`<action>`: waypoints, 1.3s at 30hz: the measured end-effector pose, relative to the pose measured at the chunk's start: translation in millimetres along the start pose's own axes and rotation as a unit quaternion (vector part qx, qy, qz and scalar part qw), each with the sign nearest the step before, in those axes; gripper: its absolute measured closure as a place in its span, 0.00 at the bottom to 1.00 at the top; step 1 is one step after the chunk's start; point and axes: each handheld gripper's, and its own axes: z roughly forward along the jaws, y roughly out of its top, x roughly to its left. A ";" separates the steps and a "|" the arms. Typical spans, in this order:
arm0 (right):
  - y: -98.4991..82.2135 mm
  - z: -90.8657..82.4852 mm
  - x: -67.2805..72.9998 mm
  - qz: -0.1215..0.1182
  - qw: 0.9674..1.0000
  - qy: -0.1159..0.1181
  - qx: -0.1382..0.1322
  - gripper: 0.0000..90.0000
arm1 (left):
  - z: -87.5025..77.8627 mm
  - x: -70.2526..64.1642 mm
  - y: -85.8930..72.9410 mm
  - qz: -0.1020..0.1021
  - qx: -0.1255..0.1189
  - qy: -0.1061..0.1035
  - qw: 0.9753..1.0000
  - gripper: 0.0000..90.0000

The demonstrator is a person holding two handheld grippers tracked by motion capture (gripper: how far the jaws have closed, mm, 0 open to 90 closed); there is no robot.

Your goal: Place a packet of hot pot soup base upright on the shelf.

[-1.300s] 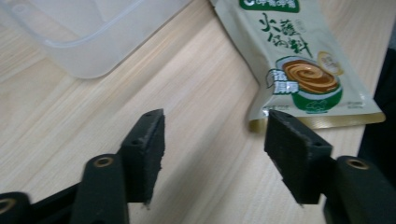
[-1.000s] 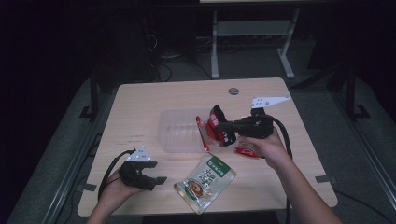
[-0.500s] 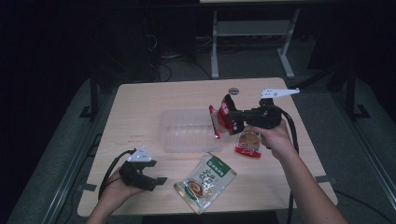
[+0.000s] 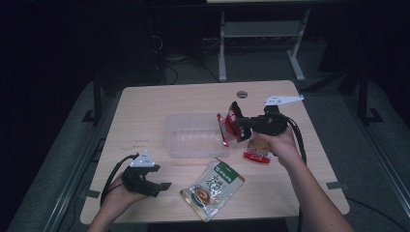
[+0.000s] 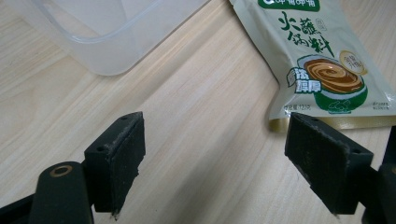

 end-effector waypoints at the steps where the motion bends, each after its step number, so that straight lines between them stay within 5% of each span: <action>1: -1.6 1.2 -0.9 0.001 1.000 0.000 0.002 1.00 | 0.2 -0.1 0.0 0.000 0.000 0.000 1.000 0.22; 13: -13.5 14.0 -1.3 0.004 1.000 0.001 0.003 1.00 | 2.2 -0.3 -0.1 -0.011 -0.005 0.002 1.000 0.19; 33: -20.3 39.8 -12.3 0.017 0.999 -0.022 0.040 0.99 | 8.7 -3.2 -1.4 -0.001 0.008 -0.004 1.000 0.17; 37: -18.3 41.2 -12.8 0.017 0.999 -0.024 0.043 0.92 | 9.6 -3.8 -2.0 0.002 0.006 -0.005 1.000 0.17; 39: -17.6 40.1 -13.1 0.020 0.999 -0.024 0.038 0.80 | 9.7 -3.7 -1.9 0.002 0.009 -0.005 1.000 0.17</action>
